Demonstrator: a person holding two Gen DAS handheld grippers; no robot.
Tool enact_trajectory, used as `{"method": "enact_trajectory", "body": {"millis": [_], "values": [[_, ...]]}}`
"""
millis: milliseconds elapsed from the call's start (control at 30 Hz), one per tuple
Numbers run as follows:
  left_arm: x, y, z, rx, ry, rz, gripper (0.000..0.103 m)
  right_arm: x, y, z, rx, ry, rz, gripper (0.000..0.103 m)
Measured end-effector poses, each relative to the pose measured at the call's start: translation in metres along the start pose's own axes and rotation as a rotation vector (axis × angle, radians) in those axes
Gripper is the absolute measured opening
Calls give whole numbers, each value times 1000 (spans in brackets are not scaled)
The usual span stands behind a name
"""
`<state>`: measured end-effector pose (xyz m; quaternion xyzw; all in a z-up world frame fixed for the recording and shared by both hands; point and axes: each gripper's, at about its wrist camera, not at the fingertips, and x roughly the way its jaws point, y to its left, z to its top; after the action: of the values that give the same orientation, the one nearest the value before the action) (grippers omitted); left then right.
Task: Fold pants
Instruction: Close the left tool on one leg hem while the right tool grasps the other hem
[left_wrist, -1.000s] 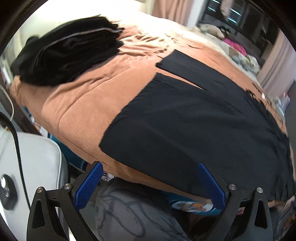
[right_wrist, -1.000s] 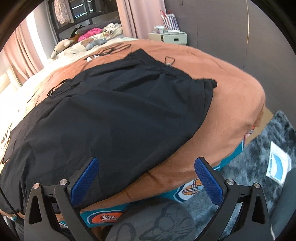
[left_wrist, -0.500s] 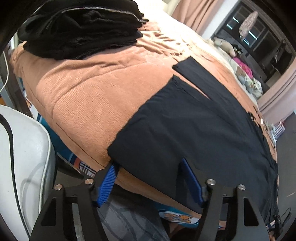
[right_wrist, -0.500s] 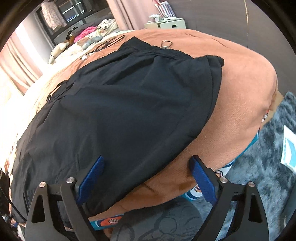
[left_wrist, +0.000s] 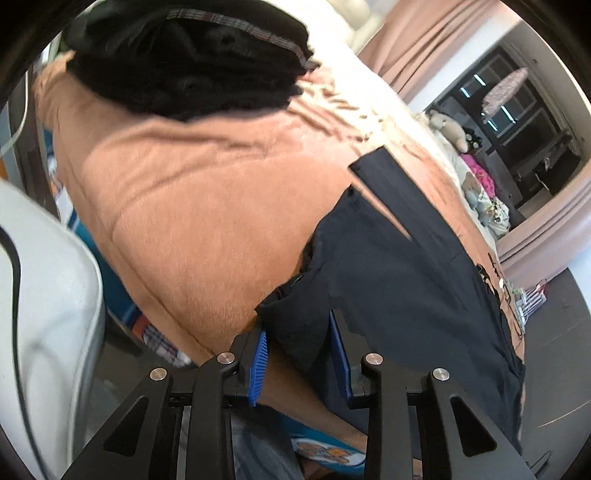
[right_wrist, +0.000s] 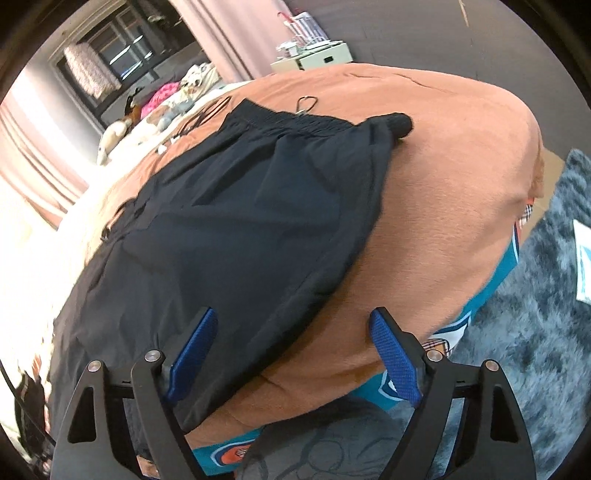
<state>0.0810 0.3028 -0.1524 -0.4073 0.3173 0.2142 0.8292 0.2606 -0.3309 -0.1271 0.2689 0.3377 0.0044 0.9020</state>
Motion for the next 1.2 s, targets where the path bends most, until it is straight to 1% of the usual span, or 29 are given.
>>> {"method": "enact_trajectory", "body": {"millis": [100, 267, 400, 467, 533, 567, 733, 767, 800, 833, 867, 900, 933, 967, 1033, 1067, 1200], "values": [[-3, -1, -2, 1, 0, -11, 33, -5, -9, -2, 19, -13, 5, 84], [-4, -1, -4, -21, 5, -36, 33, -4, -23, 2, 67, -33, 40, 84], [-2, -1, -2, -32, -8, -27, 13, 1, -26, 13, 80, -51, 47, 82], [-6, -2, 0, -36, -26, -23, 8, 6, -29, 21, 81, -55, 43, 74], [-11, -6, 2, -25, -49, -15, 7, 11, -29, 28, 87, -56, 32, 69], [-12, -8, 4, -23, -53, -15, 6, 12, -30, 30, 89, -58, 30, 68], [-18, -12, 7, -21, -78, -14, 6, 20, -31, 44, 97, -60, 9, 67], [-19, -12, 8, -24, -81, -14, 6, 22, -30, 45, 101, -60, -7, 66], [-19, -13, 9, -27, -83, -13, 6, 24, -30, 47, 101, -54, -13, 63], [-20, -13, 10, -31, -87, -13, 6, 26, -28, 49, 98, -50, -22, 56], [-22, -14, 10, -31, -92, -14, 6, 28, -27, 51, 95, -48, -32, 42], [-23, -15, 12, -28, -97, -14, 6, 29, -28, 52, 100, -45, -34, 34], [-24, -17, 13, -23, -102, -15, 6, 30, -29, 54, 114, -31, -19, 22], [-25, -18, 14, -20, -105, -16, 6, 31, -29, 55, 133, -19, 8, 16], [-28, -22, 19, -13, -115, -23, 6, 26, -28, 57, 133, -20, 33, 7], [-29, -24, 21, -11, -121, -25, 6, 24, -30, 60, 119, -24, 28, 5], [-33, -35, 36, 5, -149, -30, 6, 15, -20, 73, 74, -48, 37, 3]]}}
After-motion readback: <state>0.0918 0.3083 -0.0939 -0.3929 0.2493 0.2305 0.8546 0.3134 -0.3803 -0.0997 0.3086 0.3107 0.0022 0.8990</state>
